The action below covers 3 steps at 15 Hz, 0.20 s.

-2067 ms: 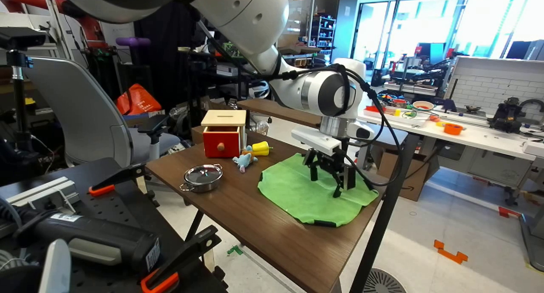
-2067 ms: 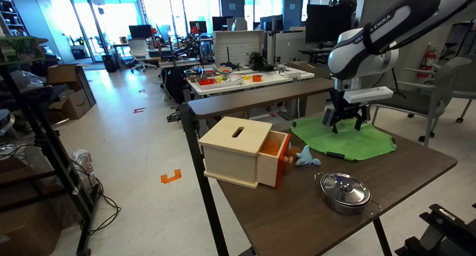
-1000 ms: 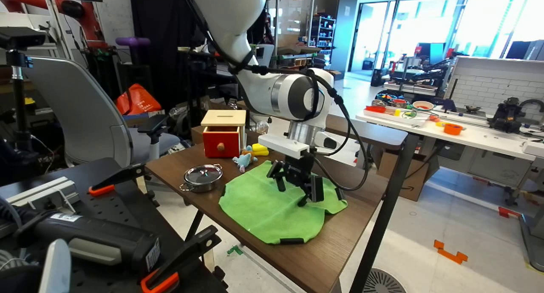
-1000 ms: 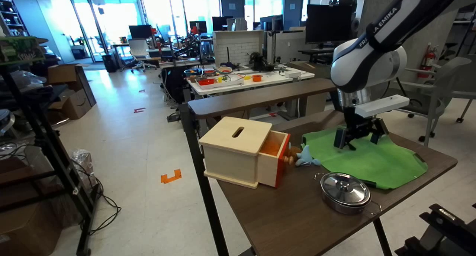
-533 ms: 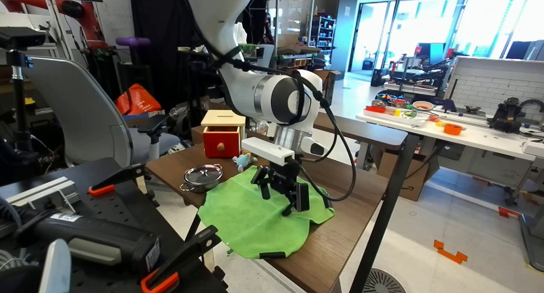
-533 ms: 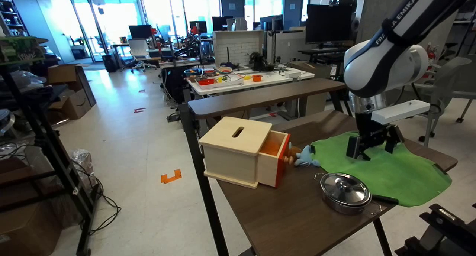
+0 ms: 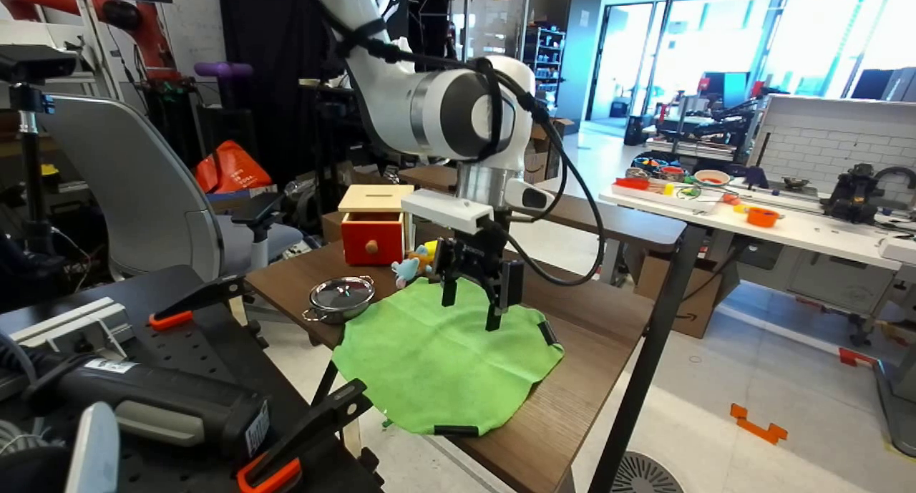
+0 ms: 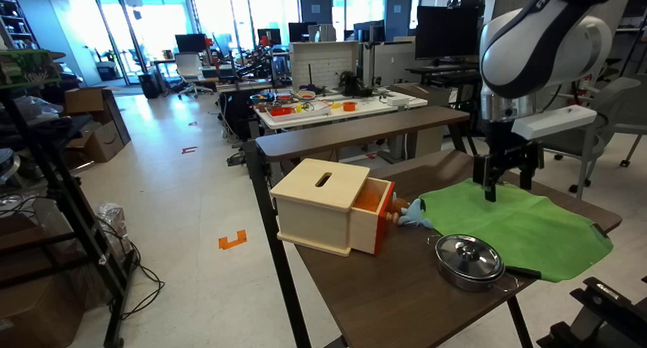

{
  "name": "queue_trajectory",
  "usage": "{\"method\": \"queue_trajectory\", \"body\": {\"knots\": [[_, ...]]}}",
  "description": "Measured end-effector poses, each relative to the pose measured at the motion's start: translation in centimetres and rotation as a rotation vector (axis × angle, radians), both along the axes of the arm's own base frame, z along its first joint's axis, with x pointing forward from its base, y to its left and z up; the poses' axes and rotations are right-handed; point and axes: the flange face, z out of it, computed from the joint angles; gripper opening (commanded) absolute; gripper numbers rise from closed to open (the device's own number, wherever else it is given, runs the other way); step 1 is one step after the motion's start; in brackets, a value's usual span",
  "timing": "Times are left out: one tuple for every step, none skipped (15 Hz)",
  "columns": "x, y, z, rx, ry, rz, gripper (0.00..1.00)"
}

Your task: Move the green towel towards you

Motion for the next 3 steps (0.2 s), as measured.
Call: {"method": "queue_trajectory", "body": {"knots": [[-0.1, 0.4, 1.8, 0.004, -0.025, 0.005, 1.00], [-0.3, 0.8, 3.7, 0.010, -0.044, 0.009, 1.00], [-0.5, 1.0, 5.5, 0.015, -0.059, 0.012, 1.00]]}}
